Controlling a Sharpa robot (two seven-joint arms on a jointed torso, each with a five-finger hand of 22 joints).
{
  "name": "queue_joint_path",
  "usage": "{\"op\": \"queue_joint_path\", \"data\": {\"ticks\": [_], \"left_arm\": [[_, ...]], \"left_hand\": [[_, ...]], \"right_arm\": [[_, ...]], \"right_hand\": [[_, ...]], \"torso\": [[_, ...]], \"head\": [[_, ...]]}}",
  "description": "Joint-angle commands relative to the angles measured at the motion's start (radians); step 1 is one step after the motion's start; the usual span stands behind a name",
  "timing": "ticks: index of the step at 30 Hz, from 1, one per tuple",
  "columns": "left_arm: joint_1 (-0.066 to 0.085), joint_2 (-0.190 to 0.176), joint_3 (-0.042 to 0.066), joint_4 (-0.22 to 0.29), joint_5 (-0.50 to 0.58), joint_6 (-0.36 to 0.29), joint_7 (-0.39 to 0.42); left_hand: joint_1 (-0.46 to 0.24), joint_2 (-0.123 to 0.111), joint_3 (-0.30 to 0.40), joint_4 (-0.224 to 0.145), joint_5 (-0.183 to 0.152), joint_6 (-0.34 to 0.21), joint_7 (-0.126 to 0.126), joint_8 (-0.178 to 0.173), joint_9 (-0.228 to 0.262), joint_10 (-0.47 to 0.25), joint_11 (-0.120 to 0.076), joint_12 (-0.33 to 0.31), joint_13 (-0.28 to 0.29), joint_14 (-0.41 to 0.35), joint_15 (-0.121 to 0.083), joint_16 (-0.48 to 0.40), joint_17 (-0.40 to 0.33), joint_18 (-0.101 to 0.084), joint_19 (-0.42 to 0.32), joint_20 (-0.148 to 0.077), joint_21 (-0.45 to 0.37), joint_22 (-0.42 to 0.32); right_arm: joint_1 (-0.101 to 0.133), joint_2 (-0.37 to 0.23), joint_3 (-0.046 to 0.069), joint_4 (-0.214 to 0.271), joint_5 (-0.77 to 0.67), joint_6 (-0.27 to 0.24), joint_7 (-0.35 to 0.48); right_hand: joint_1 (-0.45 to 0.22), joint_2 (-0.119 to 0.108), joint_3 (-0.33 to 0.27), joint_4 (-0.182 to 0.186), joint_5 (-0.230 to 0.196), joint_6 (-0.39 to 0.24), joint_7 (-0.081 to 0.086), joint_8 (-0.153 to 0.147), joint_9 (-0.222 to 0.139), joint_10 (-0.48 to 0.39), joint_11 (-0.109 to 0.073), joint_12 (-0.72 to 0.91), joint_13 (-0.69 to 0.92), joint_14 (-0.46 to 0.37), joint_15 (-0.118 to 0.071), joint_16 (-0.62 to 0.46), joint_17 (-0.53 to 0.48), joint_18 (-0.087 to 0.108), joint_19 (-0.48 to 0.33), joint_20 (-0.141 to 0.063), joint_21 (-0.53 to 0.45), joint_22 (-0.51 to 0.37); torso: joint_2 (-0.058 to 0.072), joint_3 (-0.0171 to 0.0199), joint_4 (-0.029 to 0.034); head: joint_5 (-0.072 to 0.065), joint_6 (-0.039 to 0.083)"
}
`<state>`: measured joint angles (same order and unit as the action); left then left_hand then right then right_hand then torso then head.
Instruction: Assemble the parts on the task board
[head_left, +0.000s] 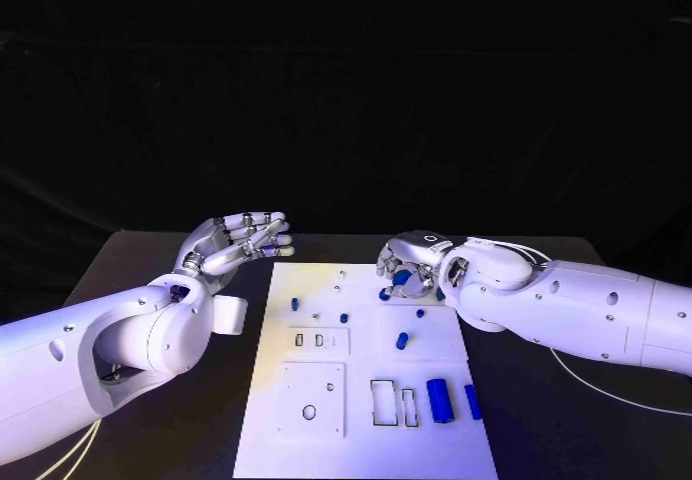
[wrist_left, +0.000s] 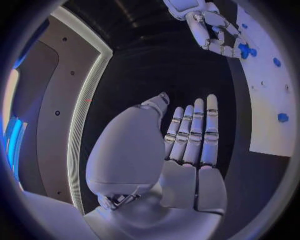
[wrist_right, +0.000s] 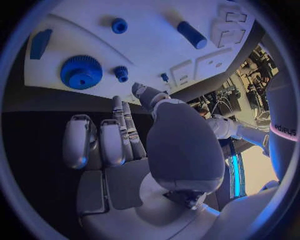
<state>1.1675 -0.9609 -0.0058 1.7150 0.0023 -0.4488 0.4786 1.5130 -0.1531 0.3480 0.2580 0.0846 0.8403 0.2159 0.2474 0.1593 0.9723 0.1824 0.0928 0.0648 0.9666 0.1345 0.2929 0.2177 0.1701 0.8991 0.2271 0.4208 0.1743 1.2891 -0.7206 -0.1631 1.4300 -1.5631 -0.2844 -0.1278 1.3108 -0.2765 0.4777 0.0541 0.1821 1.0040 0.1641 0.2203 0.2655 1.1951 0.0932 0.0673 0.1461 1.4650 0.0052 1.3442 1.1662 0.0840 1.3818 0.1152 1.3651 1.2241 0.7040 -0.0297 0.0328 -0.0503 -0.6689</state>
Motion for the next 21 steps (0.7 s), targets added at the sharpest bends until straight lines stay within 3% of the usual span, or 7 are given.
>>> {"op": "queue_joint_path", "data": {"ticks": [1, 7, 14, 21], "left_arm": [[0.004, 0.0, 0.001, 0.004, 0.001, 0.02, 0.001], [0.007, -0.003, 0.002, 0.005, 0.005, 0.021, -0.001], [0.01, -0.009, 0.002, 0.008, 0.007, 0.022, -0.002], [0.013, -0.012, 0.002, 0.008, 0.007, 0.022, -0.004]], "left_hand": [[-0.004, -0.002, 0.0, 0.007, -0.005, -0.007, 0.017, -0.006, -0.001, -0.002, 0.003, -0.006, -0.001, -0.005, 0.003, -0.004, 0.001, 0.009, -0.001, 0.003, 0.003, 0.001], [-0.005, -0.003, 0.0, 0.007, -0.005, -0.008, 0.018, -0.007, -0.001, -0.003, 0.004, -0.008, -0.001, -0.007, 0.004, -0.006, 0.002, 0.009, -0.002, 0.004, 0.003, 0.001], [-0.006, -0.003, 0.0, 0.007, -0.005, -0.008, 0.018, -0.007, -0.002, -0.003, 0.004, -0.009, -0.001, -0.008, 0.004, -0.007, 0.002, 0.009, -0.002, 0.004, 0.003, 0.0], [-0.006, -0.003, 0.0, 0.007, -0.005, -0.008, 0.018, -0.007, -0.002, -0.003, 0.004, -0.009, -0.001, -0.008, 0.004, -0.007, 0.002, 0.009, -0.002, 0.004, 0.003, 0.0]], "right_arm": [[-0.001, 0.004, 0.0, -0.006, -0.036, 0.043, -0.024], [-0.003, 0.011, 0.0, -0.017, -0.041, 0.065, -0.032], [-0.007, 0.017, 0.0, -0.026, -0.045, 0.085, -0.038], [-0.01, 0.019, 0.0, -0.031, -0.045, 0.086, -0.038]], "right_hand": [[0.007, 0.0, 0.002, 0.006, 0.003, -0.007, -0.002, -0.004, 0.003, -0.006, 0.001, 0.002, 0.002, 0.041, 0.007, 0.01, 0.011, -0.017, 0.011, 0.001, 0.009, 0.013], [0.007, 0.001, 0.004, 0.007, 0.003, -0.004, -0.002, -0.004, 0.005, -0.006, 0.001, 0.002, 0.003, 0.043, 0.008, 0.023, 0.025, -0.02, 0.018, 0.002, 0.021, 0.031], [0.01, 0.004, 0.009, 0.007, 0.003, -0.002, -0.003, -0.003, 0.008, -0.004, 0.001, 0.003, 0.004, 0.044, 0.008, 0.031, 0.032, -0.022, 0.021, 0.002, 0.028, 0.042], [0.012, 0.008, 0.017, 0.009, 0.003, 0.005, -0.004, 0.001, 0.012, 0.002, -0.001, 0.005, 0.006, 0.044, 0.007, 0.038, 0.037, -0.023, 0.025, 0.003, 0.036, 0.054]], "torso": [[0.005, -0.0009, 0.0026], [0.01, -0.0012, 0.003], [0.019, -0.0024, 0.0073], [0.022, -0.0026, 0.0072]], "head": [[0.001, -0.003], [0.001, -0.009], [-0.003, -0.009], [-0.005, -0.009]]}}
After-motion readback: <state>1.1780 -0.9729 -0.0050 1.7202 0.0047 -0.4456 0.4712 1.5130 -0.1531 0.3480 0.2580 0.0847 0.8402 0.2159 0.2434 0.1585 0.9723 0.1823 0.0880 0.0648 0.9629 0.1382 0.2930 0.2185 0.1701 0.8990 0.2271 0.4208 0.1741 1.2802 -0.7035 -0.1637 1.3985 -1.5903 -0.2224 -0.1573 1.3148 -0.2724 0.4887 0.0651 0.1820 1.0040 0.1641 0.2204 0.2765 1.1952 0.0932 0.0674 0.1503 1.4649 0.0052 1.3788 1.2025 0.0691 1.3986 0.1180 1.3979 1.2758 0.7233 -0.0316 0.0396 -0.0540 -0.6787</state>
